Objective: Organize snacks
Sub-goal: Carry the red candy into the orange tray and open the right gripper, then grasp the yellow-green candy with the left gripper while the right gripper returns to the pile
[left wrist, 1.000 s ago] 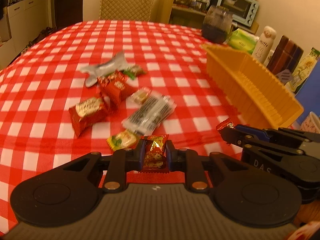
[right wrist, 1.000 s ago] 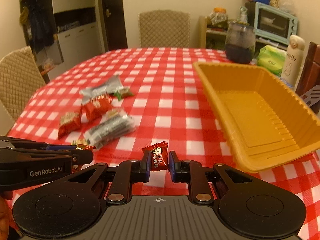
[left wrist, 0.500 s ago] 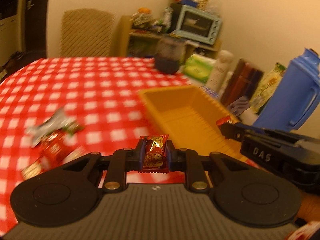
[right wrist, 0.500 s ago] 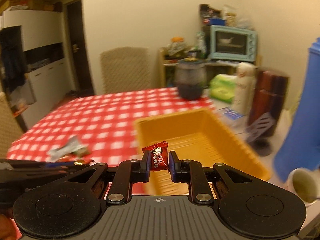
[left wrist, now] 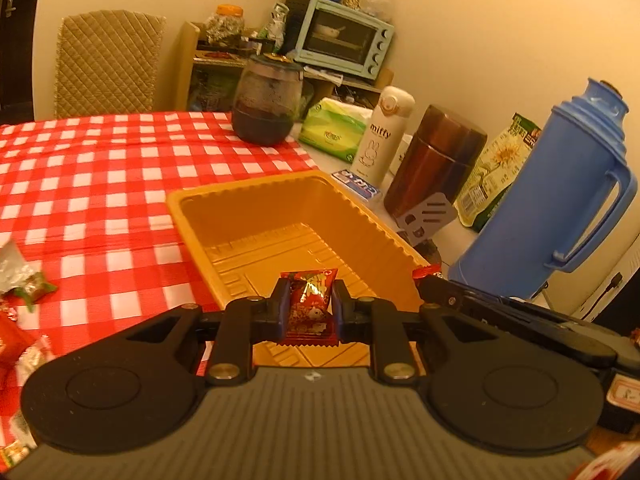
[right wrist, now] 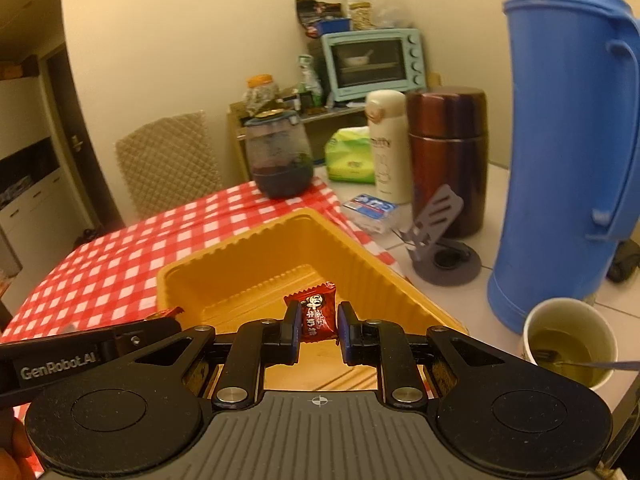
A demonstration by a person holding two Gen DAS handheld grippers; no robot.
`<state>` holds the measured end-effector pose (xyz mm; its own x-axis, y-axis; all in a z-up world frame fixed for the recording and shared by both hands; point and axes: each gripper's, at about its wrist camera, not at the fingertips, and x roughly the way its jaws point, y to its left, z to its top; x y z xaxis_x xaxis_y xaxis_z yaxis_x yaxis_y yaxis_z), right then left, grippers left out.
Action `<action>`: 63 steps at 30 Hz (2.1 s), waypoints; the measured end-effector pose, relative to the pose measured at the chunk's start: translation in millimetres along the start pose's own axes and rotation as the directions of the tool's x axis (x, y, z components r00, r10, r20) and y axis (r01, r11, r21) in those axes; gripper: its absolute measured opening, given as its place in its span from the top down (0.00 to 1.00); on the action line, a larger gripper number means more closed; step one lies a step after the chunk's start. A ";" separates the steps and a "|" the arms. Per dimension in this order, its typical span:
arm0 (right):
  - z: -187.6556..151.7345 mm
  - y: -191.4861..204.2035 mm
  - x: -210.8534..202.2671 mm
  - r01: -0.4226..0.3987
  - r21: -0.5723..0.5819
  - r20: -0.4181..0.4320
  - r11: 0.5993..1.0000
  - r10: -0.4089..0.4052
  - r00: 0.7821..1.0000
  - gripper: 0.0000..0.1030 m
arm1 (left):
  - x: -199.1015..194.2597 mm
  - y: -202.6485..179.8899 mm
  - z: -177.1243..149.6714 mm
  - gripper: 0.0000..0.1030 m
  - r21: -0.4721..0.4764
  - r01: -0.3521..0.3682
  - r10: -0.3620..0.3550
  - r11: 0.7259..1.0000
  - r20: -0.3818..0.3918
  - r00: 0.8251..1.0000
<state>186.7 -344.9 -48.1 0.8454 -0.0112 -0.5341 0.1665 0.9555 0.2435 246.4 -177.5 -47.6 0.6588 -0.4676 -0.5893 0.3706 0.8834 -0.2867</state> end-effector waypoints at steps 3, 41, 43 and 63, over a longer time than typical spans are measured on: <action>0.1 -1.8 1.8 0.002 0.006 0.000 1.000 -0.002 1.000 0.81 | 4.2 4.0 -1.3 0.76 -0.008 0.014 -0.014 1.000 -0.003 1.000; -39.8 81.8 -37.9 -0.209 -0.095 0.043 0.973 0.214 0.976 0.40 | -130.9 95.3 -78.5 0.64 -0.088 -0.297 0.299 0.951 0.006 0.954; -47.7 94.6 -42.8 -0.231 -0.125 0.025 0.965 0.236 0.972 0.40 | -141.9 101.3 -85.1 0.64 -0.095 -0.318 0.320 0.943 0.003 0.948; -88.0 156.3 -36.5 -0.321 -0.241 -0.128 0.916 0.298 0.946 0.40 | -168.4 153.3 -113.0 0.63 -0.045 -0.371 0.370 0.927 -0.028 0.928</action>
<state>137.2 -169.2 -61.8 0.7841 0.3117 -0.5367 -0.2410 0.9498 0.1996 118.3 40.1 -77.7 0.7304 -0.1062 -0.6748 0.0698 0.9943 -0.0809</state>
